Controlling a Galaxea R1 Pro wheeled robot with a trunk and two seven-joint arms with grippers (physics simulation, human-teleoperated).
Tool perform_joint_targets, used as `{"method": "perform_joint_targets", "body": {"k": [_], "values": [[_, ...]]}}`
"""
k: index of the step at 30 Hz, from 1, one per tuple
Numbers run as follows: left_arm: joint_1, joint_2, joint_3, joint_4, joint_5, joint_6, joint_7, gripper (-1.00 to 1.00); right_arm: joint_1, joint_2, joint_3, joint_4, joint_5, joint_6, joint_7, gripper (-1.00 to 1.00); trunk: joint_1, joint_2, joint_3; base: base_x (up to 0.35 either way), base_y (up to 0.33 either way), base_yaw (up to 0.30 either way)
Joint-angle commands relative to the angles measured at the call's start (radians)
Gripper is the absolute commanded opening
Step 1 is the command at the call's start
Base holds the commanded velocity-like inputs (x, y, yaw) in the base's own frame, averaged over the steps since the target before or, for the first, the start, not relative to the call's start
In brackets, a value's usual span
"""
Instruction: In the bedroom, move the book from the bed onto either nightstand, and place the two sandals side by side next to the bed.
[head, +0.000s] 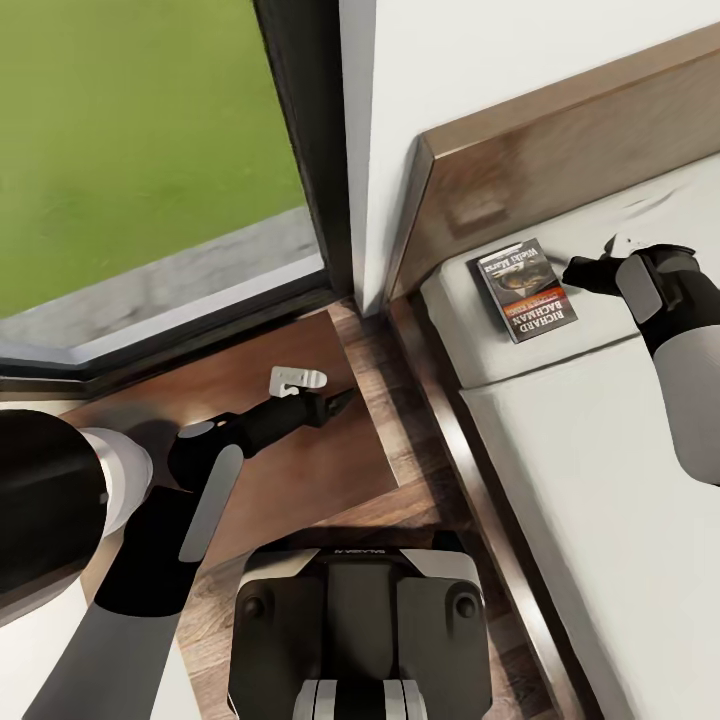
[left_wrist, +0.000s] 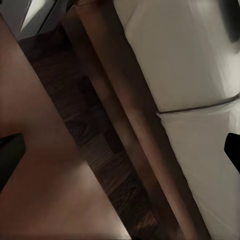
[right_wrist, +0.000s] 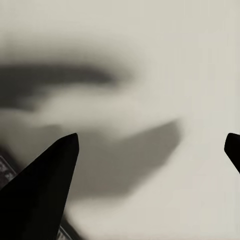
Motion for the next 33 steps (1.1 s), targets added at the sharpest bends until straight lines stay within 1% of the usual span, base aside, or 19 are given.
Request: {"method": "perform_joint_targets", "body": {"k": [1,15,33], "values": [[0.0,-0.001,0.001,0.0,0.001,0.005,-0.002,1.0,0.0,0.0,0.002,0.084,-0.014,0.007,-0.004,1.0,0.0,0.0,0.0,0.0,0.002,0.0],[-0.001,-0.001,0.001,-0.002,0.001,0.005,-0.002,1.0,0.001,0.0,0.004,0.081,-0.014,0.007,-0.004,1.0,0.0,0.0,0.0,0.0,0.0,0.006],[0.0,-0.001,0.001,-0.002,0.001,0.005,-0.002,1.0,0.001,0.0,0.003,0.077,-0.014,0.009,-0.004,1.0,0.0,0.0,0.0,0.0,0.0,0.118]]}}
